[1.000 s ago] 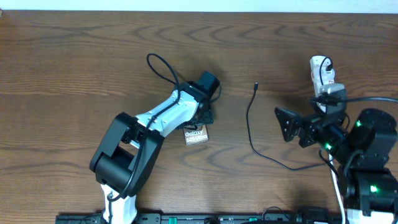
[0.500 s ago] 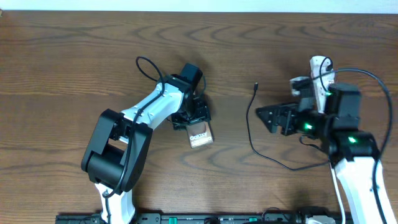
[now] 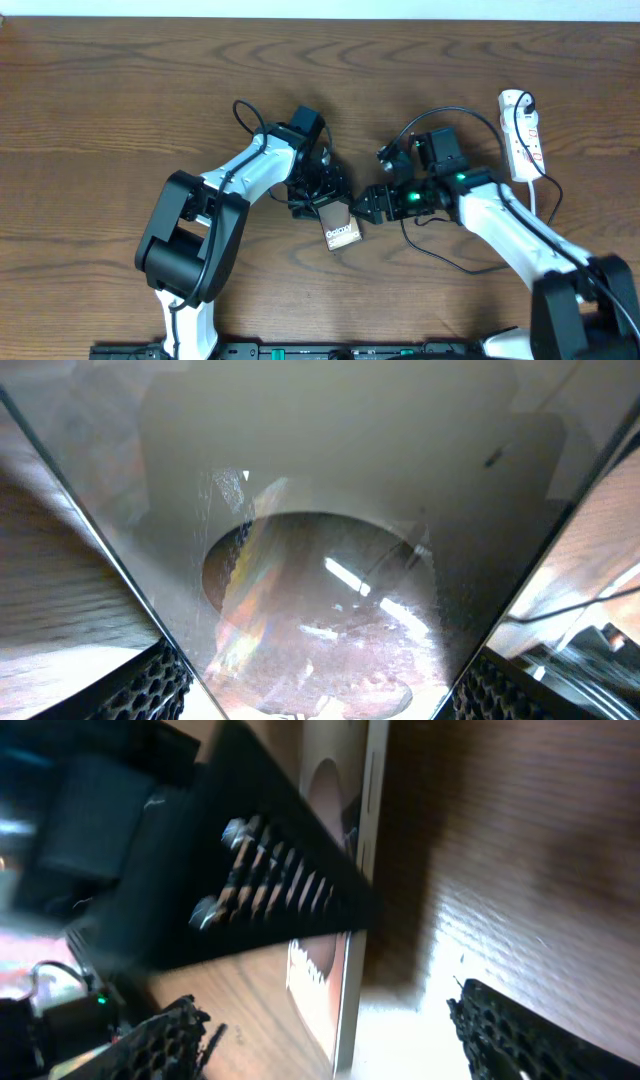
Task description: Plug charger to phone and switch on socket
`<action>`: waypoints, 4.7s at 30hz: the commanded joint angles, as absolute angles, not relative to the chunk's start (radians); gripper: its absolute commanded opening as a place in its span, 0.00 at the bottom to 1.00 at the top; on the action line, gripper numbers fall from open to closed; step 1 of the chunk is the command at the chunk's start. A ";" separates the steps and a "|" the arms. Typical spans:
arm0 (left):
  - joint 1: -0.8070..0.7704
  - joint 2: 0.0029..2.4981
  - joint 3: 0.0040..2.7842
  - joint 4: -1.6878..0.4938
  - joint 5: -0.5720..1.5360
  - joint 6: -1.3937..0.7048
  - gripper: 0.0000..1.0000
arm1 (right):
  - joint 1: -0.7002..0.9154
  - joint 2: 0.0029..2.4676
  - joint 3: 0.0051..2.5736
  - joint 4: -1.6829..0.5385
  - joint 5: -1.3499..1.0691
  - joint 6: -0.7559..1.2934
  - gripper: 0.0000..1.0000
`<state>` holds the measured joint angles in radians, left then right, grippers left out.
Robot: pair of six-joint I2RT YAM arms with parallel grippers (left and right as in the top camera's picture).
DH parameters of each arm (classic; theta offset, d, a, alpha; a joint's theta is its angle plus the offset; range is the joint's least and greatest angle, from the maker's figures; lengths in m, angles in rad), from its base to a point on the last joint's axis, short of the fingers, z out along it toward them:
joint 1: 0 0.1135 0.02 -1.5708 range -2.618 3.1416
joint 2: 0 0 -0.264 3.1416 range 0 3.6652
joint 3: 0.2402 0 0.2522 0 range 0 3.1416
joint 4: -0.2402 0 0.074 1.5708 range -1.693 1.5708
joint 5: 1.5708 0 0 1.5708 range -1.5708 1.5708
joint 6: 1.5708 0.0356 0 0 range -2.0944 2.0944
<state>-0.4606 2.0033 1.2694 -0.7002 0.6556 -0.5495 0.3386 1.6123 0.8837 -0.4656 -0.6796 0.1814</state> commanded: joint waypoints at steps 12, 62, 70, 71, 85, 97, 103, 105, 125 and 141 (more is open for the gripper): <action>-0.462 2.040 1.245 -0.702 0.749 -0.501 0.68 | 0.463 1.760 0.901 -0.350 -0.689 0.270 0.39; -0.356 2.029 1.245 0.056 1.449 -0.453 0.68 | 0.085 1.556 0.905 -0.168 -1.087 0.371 0.01; -0.356 2.029 1.245 0.529 1.504 -0.783 0.64 | 0.118 1.556 0.905 -0.163 -1.108 0.382 0.01; -0.356 2.029 1.245 0.620 1.494 -0.855 0.64 | 0.123 1.556 0.905 -0.157 -1.112 0.381 0.01; -0.407 2.029 1.245 1.128 1.571 -1.270 0.43 | 0.130 1.556 0.905 0.061 -1.155 0.479 0.01; -0.427 2.029 1.245 1.129 1.553 -1.270 0.29 | 0.131 1.556 0.905 0.036 -1.182 0.496 0.01; -0.427 2.029 1.245 1.129 1.551 -1.269 0.27 | 0.131 1.556 0.905 -0.060 -1.208 0.427 0.01; -0.427 2.029 1.245 1.129 1.551 -1.269 0.27 | 0.131 1.556 0.905 -0.105 -1.208 0.398 0.01; -0.346 2.029 1.245 1.116 1.552 -1.155 0.07 | 0.050 1.556 0.905 -0.157 -1.203 0.313 0.70; -0.250 2.030 1.198 0.686 1.289 -1.014 0.07 | 0.063 1.555 1.145 -0.831 -0.467 0.155 0.73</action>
<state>-0.2523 2.0499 1.2018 0.7322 1.3666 -1.0927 0.0547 1.5532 1.0153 -0.7208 -0.8055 0.1890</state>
